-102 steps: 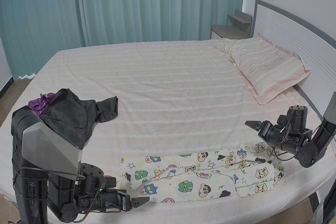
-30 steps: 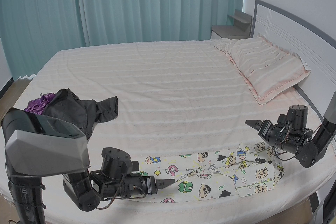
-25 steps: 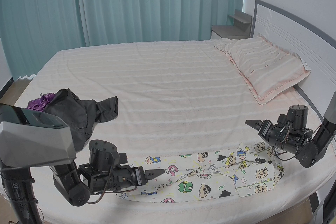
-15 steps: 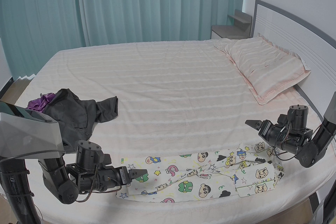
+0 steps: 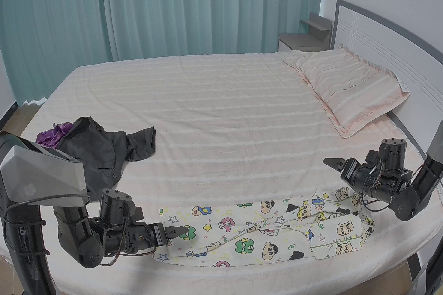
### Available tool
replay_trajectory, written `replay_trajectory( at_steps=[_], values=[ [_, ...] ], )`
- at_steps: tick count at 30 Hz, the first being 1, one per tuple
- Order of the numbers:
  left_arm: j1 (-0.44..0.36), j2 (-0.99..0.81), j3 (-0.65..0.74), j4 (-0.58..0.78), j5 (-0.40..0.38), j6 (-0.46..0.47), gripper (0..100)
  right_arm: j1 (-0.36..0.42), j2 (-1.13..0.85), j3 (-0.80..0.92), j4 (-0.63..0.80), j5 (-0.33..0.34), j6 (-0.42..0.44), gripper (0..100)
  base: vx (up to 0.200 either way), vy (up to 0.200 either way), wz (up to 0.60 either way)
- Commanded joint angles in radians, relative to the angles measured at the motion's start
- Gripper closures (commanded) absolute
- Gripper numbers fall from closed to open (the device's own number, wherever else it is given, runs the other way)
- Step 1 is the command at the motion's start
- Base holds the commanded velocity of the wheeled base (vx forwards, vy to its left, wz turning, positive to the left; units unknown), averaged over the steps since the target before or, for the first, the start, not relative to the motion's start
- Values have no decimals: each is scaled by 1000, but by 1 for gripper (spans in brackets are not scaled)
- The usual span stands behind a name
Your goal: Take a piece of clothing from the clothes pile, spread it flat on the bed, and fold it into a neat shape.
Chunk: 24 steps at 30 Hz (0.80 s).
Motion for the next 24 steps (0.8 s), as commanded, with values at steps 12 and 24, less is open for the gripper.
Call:
replay_trajectory(
  at_steps=[12, 24],
  values=[
    [14, 92, -128, 7, 44, 34, 0, 1, 4, -2, 0, 1, 0, 0, 0, 0, 0],
    [13, 109, -197, 71, 47, 34, 100, -1, 6, -2, 0, 1, 0, 0, 0, 0, 0]
  ],
)
